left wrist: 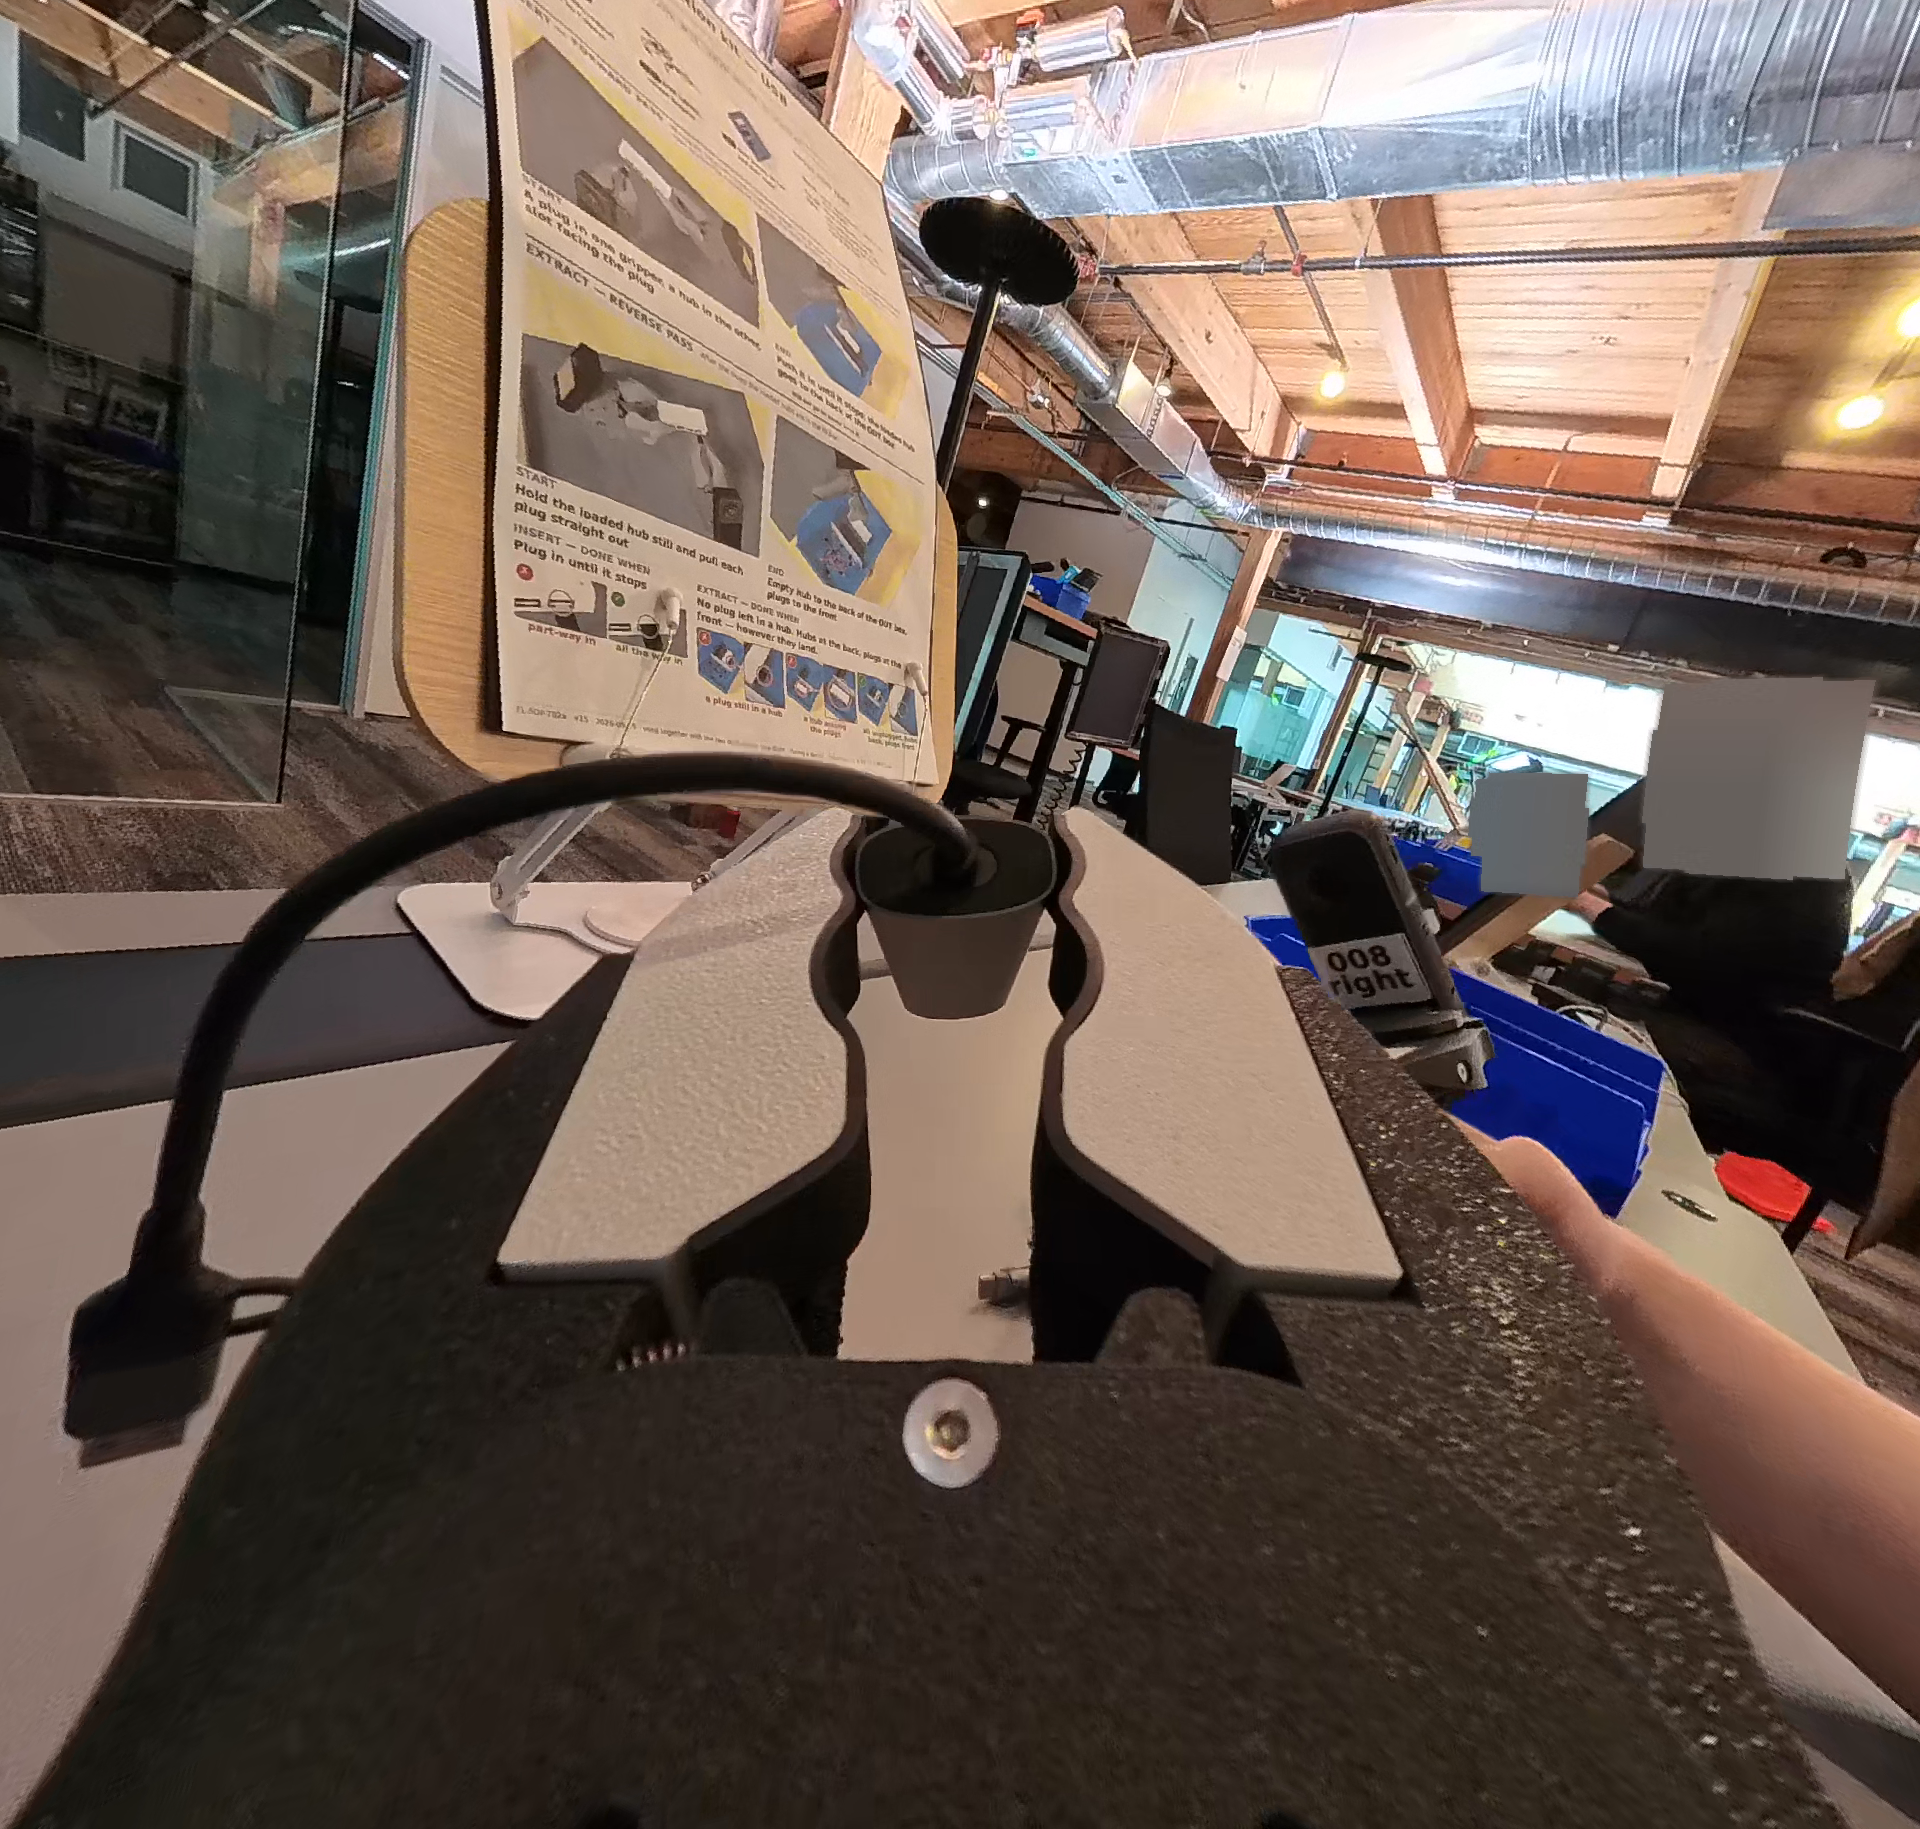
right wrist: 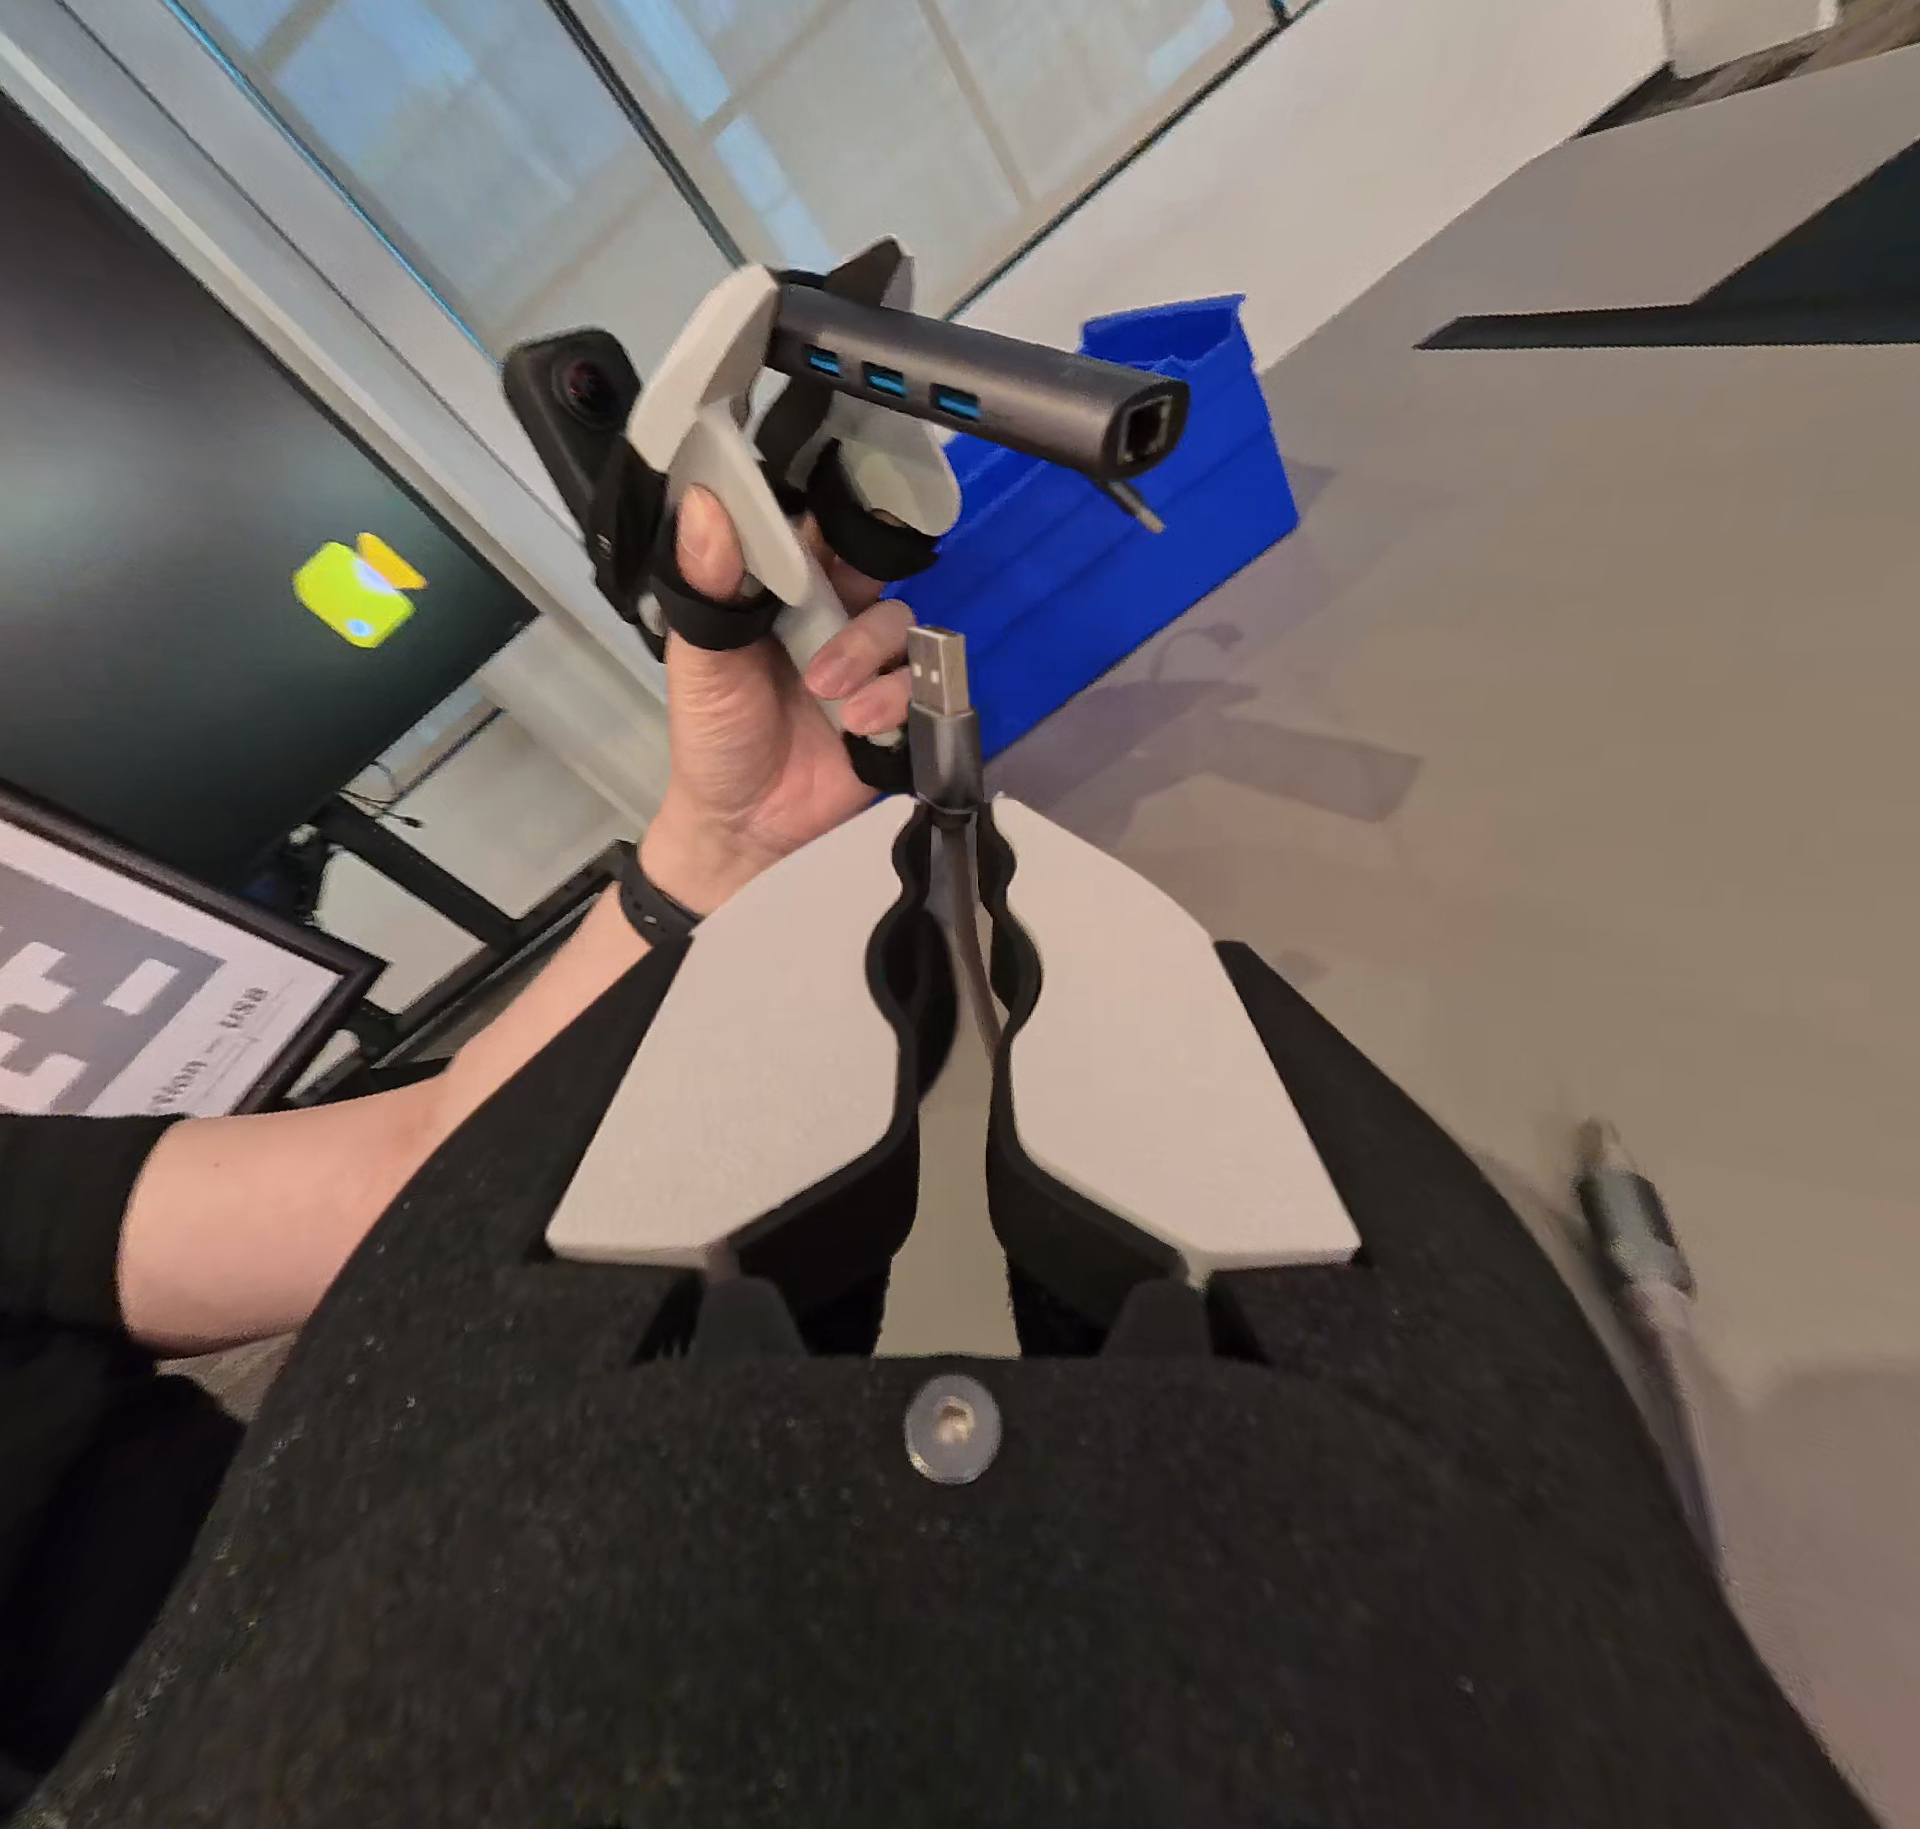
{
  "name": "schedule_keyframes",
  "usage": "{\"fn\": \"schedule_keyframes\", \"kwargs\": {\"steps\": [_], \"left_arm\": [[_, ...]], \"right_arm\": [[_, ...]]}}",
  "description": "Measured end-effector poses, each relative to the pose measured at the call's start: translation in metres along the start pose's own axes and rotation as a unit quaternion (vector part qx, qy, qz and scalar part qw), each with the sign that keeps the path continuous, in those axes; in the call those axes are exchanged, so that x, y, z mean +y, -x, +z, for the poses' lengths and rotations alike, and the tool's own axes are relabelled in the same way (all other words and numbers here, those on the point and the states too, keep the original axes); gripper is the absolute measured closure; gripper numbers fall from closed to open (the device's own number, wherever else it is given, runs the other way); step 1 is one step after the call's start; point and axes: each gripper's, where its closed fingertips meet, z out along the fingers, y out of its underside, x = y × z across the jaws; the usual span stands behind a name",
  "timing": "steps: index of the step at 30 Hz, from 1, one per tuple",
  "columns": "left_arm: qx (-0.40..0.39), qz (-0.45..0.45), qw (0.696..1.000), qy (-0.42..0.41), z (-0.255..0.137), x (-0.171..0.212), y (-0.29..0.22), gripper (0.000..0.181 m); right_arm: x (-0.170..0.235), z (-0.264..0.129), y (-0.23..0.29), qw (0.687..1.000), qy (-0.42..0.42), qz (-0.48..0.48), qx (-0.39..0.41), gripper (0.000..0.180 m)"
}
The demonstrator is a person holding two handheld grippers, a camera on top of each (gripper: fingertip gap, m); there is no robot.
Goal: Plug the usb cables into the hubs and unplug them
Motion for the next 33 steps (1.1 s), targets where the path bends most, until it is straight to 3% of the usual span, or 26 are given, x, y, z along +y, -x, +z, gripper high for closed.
{"fn": "schedule_keyframes", "kwargs": {"steps": [12,21,28,33], "left_arm": [[0.032,0.001,0.999,-0.03,0.0,-0.007,-0.012,0.148],[0.023,0.003,0.999,-0.034,-0.002,-0.009,-0.009,0.148],[-0.011,0.029,0.999,-0.021,-0.007,-0.011,0.003,0.148],[-0.022,0.024,0.999,-0.021,-0.01,-0.012,0.01,0.148]], "right_arm": [[-0.014,0.012,0.031,0.994,-0.031,0.042,-0.1,0.173],[-0.011,0.016,0.029,0.993,-0.019,0.06,-0.095,0.173],[0.037,0.024,-0.027,0.986,0.122,0.105,0.051,0.173],[0.067,0.037,-0.05,0.952,0.237,0.179,0.074,0.173]]}}
